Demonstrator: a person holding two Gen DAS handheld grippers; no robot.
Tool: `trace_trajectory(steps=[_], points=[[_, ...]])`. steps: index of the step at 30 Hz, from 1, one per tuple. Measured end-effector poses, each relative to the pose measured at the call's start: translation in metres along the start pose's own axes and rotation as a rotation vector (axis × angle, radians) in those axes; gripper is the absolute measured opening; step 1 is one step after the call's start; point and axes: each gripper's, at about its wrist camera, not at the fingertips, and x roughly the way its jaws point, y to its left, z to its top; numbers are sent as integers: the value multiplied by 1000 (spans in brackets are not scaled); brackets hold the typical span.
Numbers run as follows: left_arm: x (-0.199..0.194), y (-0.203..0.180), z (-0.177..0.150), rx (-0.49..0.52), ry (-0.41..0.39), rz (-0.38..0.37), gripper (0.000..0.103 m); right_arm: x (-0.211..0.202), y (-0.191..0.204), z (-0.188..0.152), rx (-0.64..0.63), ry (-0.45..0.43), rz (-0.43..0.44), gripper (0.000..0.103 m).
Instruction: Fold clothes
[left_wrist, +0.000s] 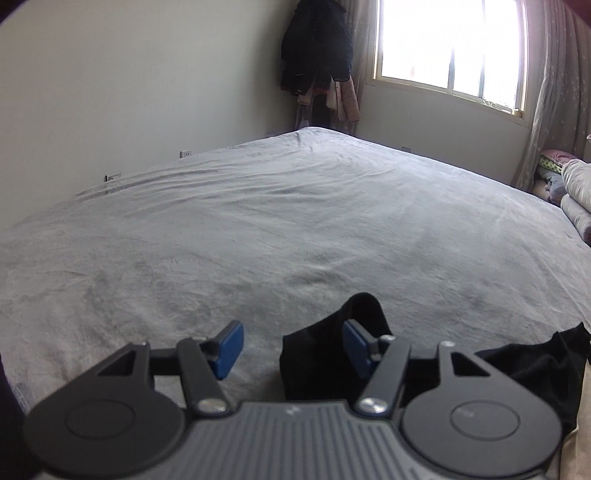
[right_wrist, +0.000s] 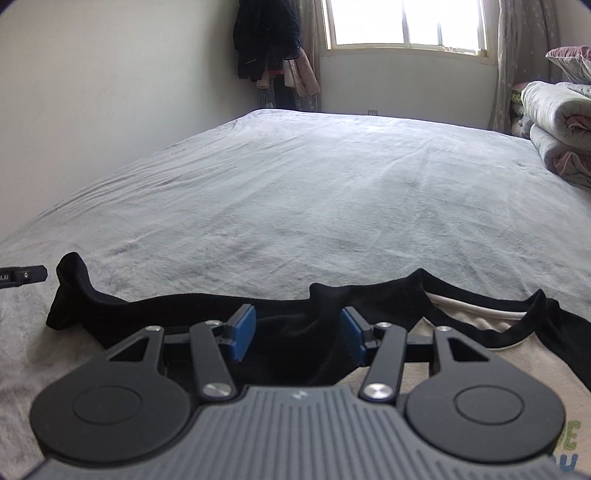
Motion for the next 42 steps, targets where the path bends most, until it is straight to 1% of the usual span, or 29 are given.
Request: trace_trajectory(steps=[3,6,7,9,10,13,14,16,18,19,21,23,24,28,30,33,35,36,37,38,39,40,41,42], points=[[0,2,2,-1,40,-68,61,2,7,0,-12,-4,9,55],[7,-3,4,-32,71,-118,61,6,12,-2,-10,3,22,55],[12,-5,4,-43,83,-128,61,7,14,-3,-10,5,26,55],[27,-9,5,-69,119,-124,55,9,18,-4,-8,9,35,55],[34,-11,6,-81,137,-122,46,10,19,-5,-8,11,39,55],[53,-13,11,-133,207,-128,5,14,25,-7,-6,17,52,55],[51,-13,15,-143,204,-134,4,15,25,-5,-23,16,52,55],[41,-11,28,-148,175,-168,4,17,26,-3,-58,14,53,55],[31,-7,45,-146,163,-183,4,19,27,0,-92,11,54,55],[28,-4,54,-152,164,-192,4,22,27,1,-94,12,54,55],[27,8,72,-206,212,-231,4,28,26,5,-99,14,52,55],[33,20,86,-256,270,-266,4,35,27,7,-92,15,60,55],[37,26,92,-271,296,-261,4,37,30,7,-96,17,68,55],[58,43,108,-256,348,-165,4,47,43,5,-111,27,100,55],[69,49,111,-247,335,-123,4,52,50,4,-118,32,116,55],[74,57,115,-216,275,-42,6,60,60,2,-129,39,141,55],[77,62,116,-193,241,2,22,65,66,1,-137,44,157,55],[77,63,116,-177,239,-2,27,67,70,1,-141,47,165,55],[77,64,115,-161,241,-5,40,70,73,0,-144,49,173,55],[79,64,113,-147,254,-10,50,71,75,-1,-147,51,173,55],[81,64,111,-132,266,-14,53,72,76,-1,-149,52,173,55],[83,65,108,-117,278,-18,58,73,78,-2,-151,54,173,55],[86,65,105,-106,294,-20,61,73,77,-2,-146,51,172,55],[91,67,101,-104,319,-17,61,72,77,-3,-141,47,170,55]])
